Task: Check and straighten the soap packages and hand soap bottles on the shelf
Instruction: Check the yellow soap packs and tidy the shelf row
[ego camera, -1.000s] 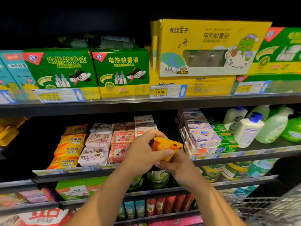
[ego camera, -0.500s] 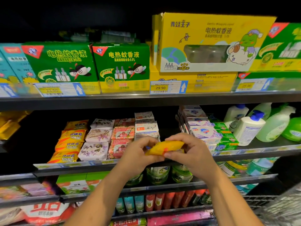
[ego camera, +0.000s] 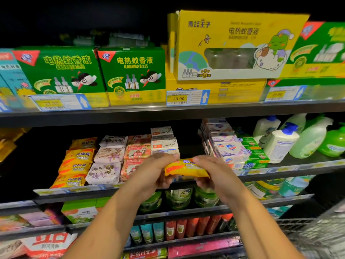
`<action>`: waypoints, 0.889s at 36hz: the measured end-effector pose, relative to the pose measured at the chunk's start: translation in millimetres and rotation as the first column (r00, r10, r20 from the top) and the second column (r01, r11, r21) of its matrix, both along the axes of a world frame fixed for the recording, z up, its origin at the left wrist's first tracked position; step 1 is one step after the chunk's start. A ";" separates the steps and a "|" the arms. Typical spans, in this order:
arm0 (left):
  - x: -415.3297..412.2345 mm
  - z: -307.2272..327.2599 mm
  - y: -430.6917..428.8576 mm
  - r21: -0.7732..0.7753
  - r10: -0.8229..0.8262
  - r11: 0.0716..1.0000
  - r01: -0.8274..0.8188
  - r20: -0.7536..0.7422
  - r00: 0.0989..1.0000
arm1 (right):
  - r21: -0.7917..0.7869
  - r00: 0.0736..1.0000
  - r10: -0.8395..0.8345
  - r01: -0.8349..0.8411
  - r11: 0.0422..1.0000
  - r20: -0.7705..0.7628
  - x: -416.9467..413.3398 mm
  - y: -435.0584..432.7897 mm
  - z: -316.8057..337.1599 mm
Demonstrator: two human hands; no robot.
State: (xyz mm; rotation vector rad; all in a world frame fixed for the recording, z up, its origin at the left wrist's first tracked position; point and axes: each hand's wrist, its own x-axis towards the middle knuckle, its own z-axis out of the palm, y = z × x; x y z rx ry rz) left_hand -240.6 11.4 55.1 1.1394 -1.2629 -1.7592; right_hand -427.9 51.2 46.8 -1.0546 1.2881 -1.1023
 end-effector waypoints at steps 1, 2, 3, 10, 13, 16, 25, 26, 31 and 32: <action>-1.7 -0.8 -0.7 0.042 -0.010 0.999 0.009 0.024 1.000 | 0.041 1.000 0.003 -0.002 0.999 -0.012 -0.5 -0.9 -1.1; -2.6 -1.4 -0.9 0.072 -0.019 0.997 0.016 0.043 0.999 | 0.066 1.000 0.011 -0.009 0.998 -0.022 -1.2 -1.5 -2.0; -2.6 -2.9 -2.0 0.088 -0.023 0.996 0.018 0.057 0.998 | 0.076 0.999 0.019 -0.017 0.997 -0.031 -2.4 -1.9 -3.1; 5.1 -8.3 -16.1 -0.184 -0.017 0.982 0.040 0.125 0.992 | -0.094 0.995 0.006 -0.016 0.995 -0.103 -20.6 -9.2 -6.6; 5.7 -5.3 -18.5 -0.339 -0.012 0.940 0.038 0.077 0.997 | -0.218 0.983 -0.003 -0.038 0.975 -0.182 -26.1 -11.8 -4.4; 4.0 -5.4 -19.4 -0.403 -0.032 0.913 0.054 0.062 0.998 | -0.254 0.981 0.005 -0.056 0.966 -0.195 -25.8 -13.2 -6.5; 2.7 -6.7 -23.3 -0.241 0.003 0.971 0.001 0.014 1.000 | -0.130 0.998 -0.036 0.043 0.991 0.055 -11.3 -22.9 -5.4; 4.0 -6.4 -24.0 -0.263 -0.006 0.965 0.022 0.060 0.998 | -0.123 0.998 -0.034 0.041 0.992 0.059 -9.3 -25.0 -3.3; 19.2 -1.9 -32.1 -0.507 0.091 0.831 0.229 0.530 0.843 | -0.088 0.999 -0.017 0.020 0.996 0.040 2.8 -39.7 1.8; 24.1 0.0 -34.5 -0.548 0.126 0.783 0.295 0.604 0.787 | -0.086 1.000 -0.012 0.014 0.996 0.026 6.3 -43.0 2.0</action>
